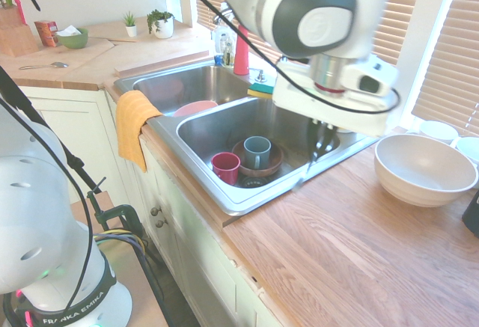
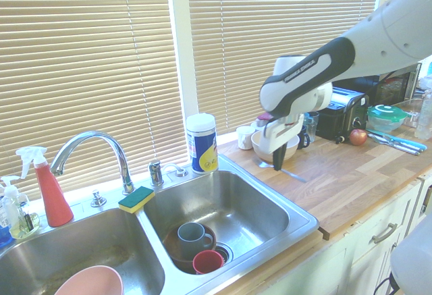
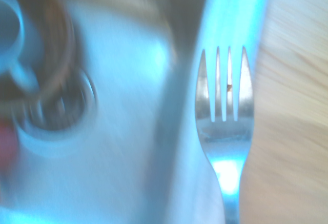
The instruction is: Put the fork into the sink
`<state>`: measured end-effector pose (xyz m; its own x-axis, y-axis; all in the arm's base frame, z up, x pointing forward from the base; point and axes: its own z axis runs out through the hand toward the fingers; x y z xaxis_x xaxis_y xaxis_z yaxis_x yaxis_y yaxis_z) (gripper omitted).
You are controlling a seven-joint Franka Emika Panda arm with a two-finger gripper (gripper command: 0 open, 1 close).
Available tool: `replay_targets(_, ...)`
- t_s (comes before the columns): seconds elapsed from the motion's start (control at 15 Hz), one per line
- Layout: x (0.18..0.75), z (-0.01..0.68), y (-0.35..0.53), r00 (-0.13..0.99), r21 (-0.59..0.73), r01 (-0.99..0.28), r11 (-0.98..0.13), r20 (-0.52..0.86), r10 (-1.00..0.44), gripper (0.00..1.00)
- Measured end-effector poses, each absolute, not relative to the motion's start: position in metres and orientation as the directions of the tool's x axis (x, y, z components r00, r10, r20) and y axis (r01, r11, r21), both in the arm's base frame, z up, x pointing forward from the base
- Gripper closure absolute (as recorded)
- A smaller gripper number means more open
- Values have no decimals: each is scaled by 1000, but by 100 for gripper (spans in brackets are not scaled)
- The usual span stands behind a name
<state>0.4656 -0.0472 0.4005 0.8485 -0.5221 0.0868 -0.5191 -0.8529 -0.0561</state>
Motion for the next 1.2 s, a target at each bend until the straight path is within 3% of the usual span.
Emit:
replay_targets(0.2,483,365,16,775,-69,-620,-782,106,-624,100)
replay_targets(0.47,500,327,78,740,-50,-662,-748,118,-663,100)
replay_targets(1.2,523,197,124,702,-41,-707,-706,77,-708,100)
